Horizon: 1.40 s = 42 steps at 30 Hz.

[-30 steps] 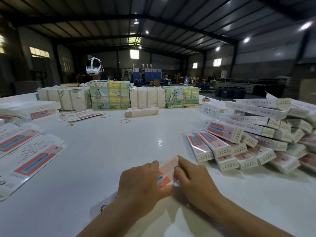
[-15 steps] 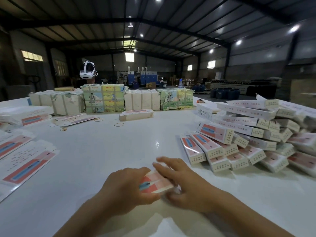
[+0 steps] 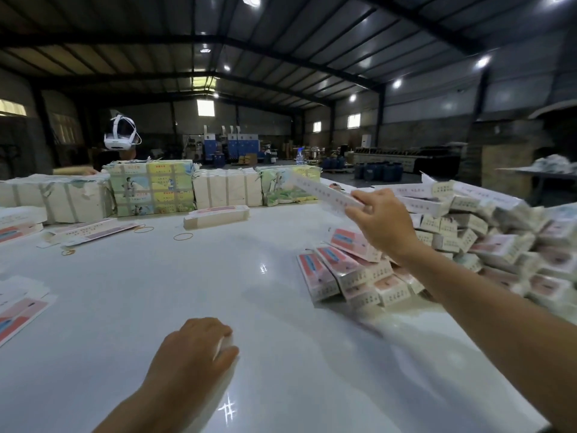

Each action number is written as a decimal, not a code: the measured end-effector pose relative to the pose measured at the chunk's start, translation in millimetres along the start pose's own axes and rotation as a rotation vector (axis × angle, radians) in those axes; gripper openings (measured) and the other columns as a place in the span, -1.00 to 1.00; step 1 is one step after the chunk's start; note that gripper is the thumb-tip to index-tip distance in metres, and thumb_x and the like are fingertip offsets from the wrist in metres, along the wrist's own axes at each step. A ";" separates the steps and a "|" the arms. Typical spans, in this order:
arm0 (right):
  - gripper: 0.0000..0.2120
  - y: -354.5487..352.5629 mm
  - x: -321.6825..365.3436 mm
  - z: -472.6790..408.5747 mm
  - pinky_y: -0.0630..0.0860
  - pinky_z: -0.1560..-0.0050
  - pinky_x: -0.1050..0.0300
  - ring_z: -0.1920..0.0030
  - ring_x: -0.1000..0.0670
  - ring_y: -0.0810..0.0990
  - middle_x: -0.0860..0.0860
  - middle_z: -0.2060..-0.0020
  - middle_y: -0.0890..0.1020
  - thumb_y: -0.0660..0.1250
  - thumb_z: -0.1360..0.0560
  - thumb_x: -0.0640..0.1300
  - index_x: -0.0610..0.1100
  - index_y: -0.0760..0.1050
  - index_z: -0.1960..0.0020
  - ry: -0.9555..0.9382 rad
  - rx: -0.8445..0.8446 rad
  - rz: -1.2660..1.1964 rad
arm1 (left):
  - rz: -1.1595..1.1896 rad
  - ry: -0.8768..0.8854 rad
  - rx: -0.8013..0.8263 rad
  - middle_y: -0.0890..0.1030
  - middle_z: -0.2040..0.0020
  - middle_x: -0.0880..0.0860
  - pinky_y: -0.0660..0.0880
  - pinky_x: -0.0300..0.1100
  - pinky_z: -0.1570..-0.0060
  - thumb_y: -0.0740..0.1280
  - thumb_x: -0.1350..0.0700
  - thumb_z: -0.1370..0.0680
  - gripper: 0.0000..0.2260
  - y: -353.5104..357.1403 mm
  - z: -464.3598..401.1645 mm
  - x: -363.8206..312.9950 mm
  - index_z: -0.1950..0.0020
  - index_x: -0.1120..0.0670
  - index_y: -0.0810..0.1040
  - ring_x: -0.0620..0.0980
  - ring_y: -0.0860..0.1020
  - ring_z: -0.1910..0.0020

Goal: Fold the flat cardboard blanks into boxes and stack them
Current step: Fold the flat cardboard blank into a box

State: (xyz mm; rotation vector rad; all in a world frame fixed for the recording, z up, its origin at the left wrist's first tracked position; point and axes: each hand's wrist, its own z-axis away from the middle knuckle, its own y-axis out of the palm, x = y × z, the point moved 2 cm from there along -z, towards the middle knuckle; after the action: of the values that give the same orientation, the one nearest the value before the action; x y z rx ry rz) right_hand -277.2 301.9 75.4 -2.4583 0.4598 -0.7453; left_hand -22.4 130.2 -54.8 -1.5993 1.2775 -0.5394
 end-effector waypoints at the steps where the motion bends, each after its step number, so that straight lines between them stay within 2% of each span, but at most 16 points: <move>1: -0.64 -1.7 -9.4 -2.6 0.36 0.39 0.27 0.27 0.11 0.41 0.00 0.08 0.42 0.25 -0.56 0.04 -0.02 0.47 -0.33 0.057 -0.008 0.028 | 0.024 -0.012 0.001 0.42 -0.21 -0.29 0.26 -0.29 -0.18 0.08 -0.20 -0.51 -0.66 3.8 -0.8 1.0 -0.20 -0.17 0.45 -0.22 0.31 -0.27; 4: -0.68 6.2 -38.1 4.7 0.43 0.34 0.16 0.18 -0.02 0.49 -0.06 -0.01 0.45 0.20 -0.57 0.07 -0.02 0.49 -0.26 0.199 0.076 0.172 | 0.051 -0.013 -0.029 0.43 -0.14 -0.28 0.27 -0.30 -0.10 0.21 -0.08 -0.54 -0.82 7.8 -0.3 3.8 -0.12 -0.16 0.46 -0.23 0.33 -0.22; 6: -0.68 12.1 -48.9 11.5 0.41 0.28 0.12 0.12 -0.04 0.50 -0.06 -0.04 0.46 0.17 -0.57 0.09 -0.02 0.48 -0.24 0.233 0.079 0.200 | 0.035 -0.012 -0.015 0.43 -0.14 -0.28 0.26 -0.30 -0.06 0.23 -0.07 -0.54 -0.81 8.8 -1.0 5.0 -0.14 -0.16 0.47 -0.22 0.33 -0.20; 10: -0.70 16.2 -50.0 4.6 0.36 0.33 0.15 0.11 -0.03 0.47 -0.06 -0.06 0.48 0.15 -0.56 0.10 0.03 0.46 -0.22 0.194 0.104 0.291 | 0.002 -0.020 0.022 0.39 -0.17 -0.27 0.22 -0.31 -0.01 0.20 -0.10 -0.56 -0.78 12.9 -4.9 6.8 -0.19 -0.19 0.44 -0.21 0.31 -0.22; 14: -0.71 14.6 -54.9 -6.4 0.53 0.13 0.02 0.02 -0.10 0.51 -0.06 -0.02 0.55 0.12 -0.55 0.07 -0.01 0.47 -0.17 0.280 0.142 0.361 | 0.009 -0.024 0.024 0.40 -0.17 -0.27 0.27 -0.29 -0.06 0.21 -0.09 -0.56 -0.79 12.0 -5.2 4.4 -0.19 -0.19 0.45 -0.20 0.32 -0.19; 17: -0.72 10.7 -59.3 -8.0 0.53 0.13 0.02 0.02 -0.12 0.50 -0.06 0.02 0.55 0.13 -0.55 0.07 -0.04 0.49 -0.13 0.349 0.165 0.416 | 0.031 -0.024 0.021 0.40 -0.15 -0.27 0.28 -0.27 -0.09 0.21 -0.09 -0.55 -0.79 12.0 -3.5 4.0 -0.18 -0.19 0.45 -0.21 0.32 -0.18; 21: -0.73 3.6 -53.0 -6.4 0.51 -0.05 -0.10 -0.07 -0.15 0.43 -0.11 -0.06 0.50 0.14 -0.56 0.04 -0.08 0.45 -0.15 0.401 0.200 0.477 | 0.064 -0.022 0.014 0.40 -0.14 -0.28 0.27 -0.28 -0.13 0.21 -0.08 -0.55 -0.78 11.4 -3.1 3.6 -0.18 -0.19 0.46 -0.23 0.31 -0.18; 24: -0.64 0.7 -20.1 -3.8 0.39 -0.16 -0.08 -0.22 -0.14 0.38 -0.13 -0.23 0.47 0.17 -0.56 0.02 -0.09 0.40 -0.30 0.197 0.114 0.527 | 0.076 -0.031 0.002 0.40 -0.12 -0.29 0.27 -0.29 -0.10 0.20 -0.08 -0.54 -0.80 13.3 -3.7 3.1 -0.14 -0.19 0.47 -0.23 0.32 -0.17; 26: -0.64 6.6 14.6 6.5 0.39 -0.19 -0.07 -0.26 -0.10 0.39 -0.08 -0.27 0.49 0.19 -0.56 0.01 -0.07 0.43 -0.32 -0.006 0.082 0.374 | 0.093 -0.039 -0.009 0.41 -0.10 -0.28 0.28 -0.29 -0.11 0.20 -0.07 -0.54 -0.81 14.0 -3.1 3.1 -0.13 -0.16 0.49 -0.21 0.33 -0.18; 29: -0.71 33.0 59.7 46.7 0.43 -0.20 -0.01 -0.24 -0.02 0.45 0.01 -0.25 0.54 0.22 -0.56 -0.03 -0.03 0.53 -0.24 -0.211 0.209 0.072 | 0.085 -0.054 0.036 0.42 -0.19 -0.22 0.26 -0.28 -0.16 0.19 -0.07 -0.55 -0.73 12.8 -4.8 3.6 -0.23 -0.13 0.47 -0.19 0.31 -0.23; 31: -0.72 62.5 71.3 86.9 0.38 -0.23 0.10 -0.24 0.01 0.46 0.06 -0.23 0.55 0.20 -0.57 -0.02 0.01 0.56 -0.22 -0.301 0.360 0.074 | 0.077 -0.059 0.060 0.42 -0.24 -0.18 0.24 -0.27 -0.17 0.18 -0.07 -0.55 -0.71 10.5 -5.7 2.3 -0.25 -0.11 0.47 -0.16 0.31 -0.24; 34: -0.70 98.0 64.2 132.1 0.36 -0.22 0.21 -0.25 0.08 0.43 0.12 -0.25 0.52 0.13 -0.60 0.01 0.04 0.54 -0.23 -0.321 0.536 0.117 | 0.061 -0.066 0.069 0.44 -0.25 -0.12 0.26 -0.22 -0.19 0.18 -0.04 -0.55 -0.71 6.3 -4.2 0.3 -0.24 -0.06 0.50 -0.11 0.33 -0.24; 38: -0.72 105.5 56.7 137.3 0.33 -0.24 0.27 -0.25 0.12 0.43 0.16 -0.25 0.52 0.17 -0.59 -0.04 0.04 0.56 -0.22 -0.275 0.551 0.049 | 0.022 -0.090 0.166 0.43 -0.27 -0.04 0.27 -0.12 -0.23 0.16 -0.04 -0.56 -0.69 4.5 -3.0 -2.3 -0.27 -0.02 0.48 -0.03 0.32 -0.27; 42: -0.77 103.6 60.2 139.6 0.34 -0.18 0.26 -0.22 0.07 0.47 0.12 -0.19 0.57 0.26 -0.55 -0.09 0.00 0.60 -0.16 -0.286 0.559 0.064 | 0.293 -0.230 0.188 0.51 -0.20 0.02 0.37 -0.05 -0.20 0.26 -0.04 -0.52 -0.71 -15.7 -14.7 18.2 -0.18 0.03 0.54 0.01 0.43 -0.23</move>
State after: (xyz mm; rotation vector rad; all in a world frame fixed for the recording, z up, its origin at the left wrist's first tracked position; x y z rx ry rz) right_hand -164.2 244.8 -58.1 -1.9679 0.1844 -0.4122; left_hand -20.5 107.0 -38.9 -1.2518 1.2205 -0.2734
